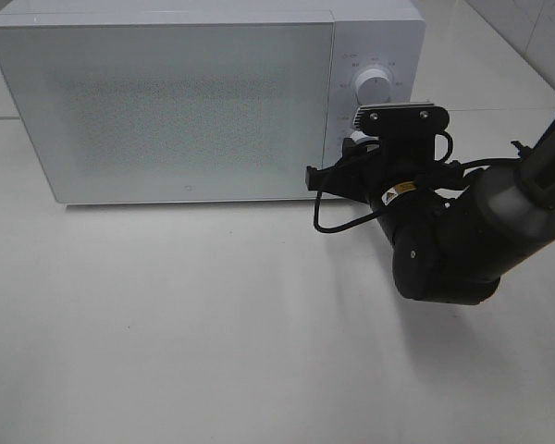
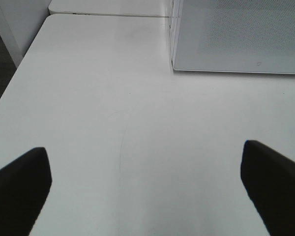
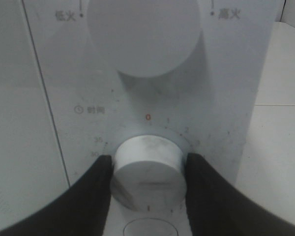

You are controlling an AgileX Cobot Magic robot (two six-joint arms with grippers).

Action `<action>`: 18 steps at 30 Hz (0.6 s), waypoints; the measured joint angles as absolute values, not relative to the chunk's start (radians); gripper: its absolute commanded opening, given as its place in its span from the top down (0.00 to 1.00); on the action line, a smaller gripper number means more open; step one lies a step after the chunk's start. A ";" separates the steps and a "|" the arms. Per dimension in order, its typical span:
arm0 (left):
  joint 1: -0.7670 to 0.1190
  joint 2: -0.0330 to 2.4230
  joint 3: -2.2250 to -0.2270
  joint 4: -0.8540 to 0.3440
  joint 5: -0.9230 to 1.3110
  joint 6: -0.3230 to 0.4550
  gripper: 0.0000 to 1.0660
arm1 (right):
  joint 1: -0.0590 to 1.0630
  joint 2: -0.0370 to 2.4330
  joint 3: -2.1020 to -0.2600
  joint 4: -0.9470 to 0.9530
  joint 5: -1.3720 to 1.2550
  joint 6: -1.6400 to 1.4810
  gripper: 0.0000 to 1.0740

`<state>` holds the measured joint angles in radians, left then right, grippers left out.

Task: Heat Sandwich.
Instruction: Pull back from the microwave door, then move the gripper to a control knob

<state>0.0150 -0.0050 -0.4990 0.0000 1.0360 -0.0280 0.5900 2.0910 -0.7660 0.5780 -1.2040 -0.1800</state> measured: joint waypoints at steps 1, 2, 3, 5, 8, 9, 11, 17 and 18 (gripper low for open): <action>0.015 -0.005 -0.499 0.000 1.036 -0.028 0.05 | 0.590 2.091 -0.766 0.578 -1.204 -0.180 0.82; 0.015 -0.005 -0.499 0.000 1.036 -0.028 0.05 | 0.590 2.091 -0.766 0.578 -1.204 -0.180 0.82; 0.015 -0.005 -0.499 0.000 1.036 -0.028 0.05 | 0.590 2.091 -0.766 0.578 -1.204 -0.180 0.82; 0.015 -0.005 -0.499 0.000 1.036 -0.028 0.05 | 0.590 2.091 -0.766 0.578 -1.204 -0.179 0.83; 0.015 -0.005 -0.499 0.000 1.036 -0.028 0.05 | 0.590 2.091 -0.766 0.578 -1.204 -0.168 0.84; 0.015 -0.005 -0.499 0.000 1.036 -0.028 0.05 | 0.590 2.091 -0.766 0.578 -1.204 -0.153 0.85; 0.015 -0.005 -0.499 0.000 1.036 -0.028 0.05 | 0.590 2.091 -0.766 0.577 -1.204 -0.124 0.86; 0.015 -0.005 -0.499 0.000 1.036 -0.028 0.05 | 0.590 2.091 -0.766 0.575 -1.204 0.078 0.86; 0.015 -0.005 -0.499 0.000 1.036 -0.028 0.05 | 0.590 2.091 -0.766 0.575 -1.204 0.078 0.86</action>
<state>0.0150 -0.0050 -0.4990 0.0000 1.0360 -0.0280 0.5900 2.0910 -0.7660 0.5750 -1.2040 0.0780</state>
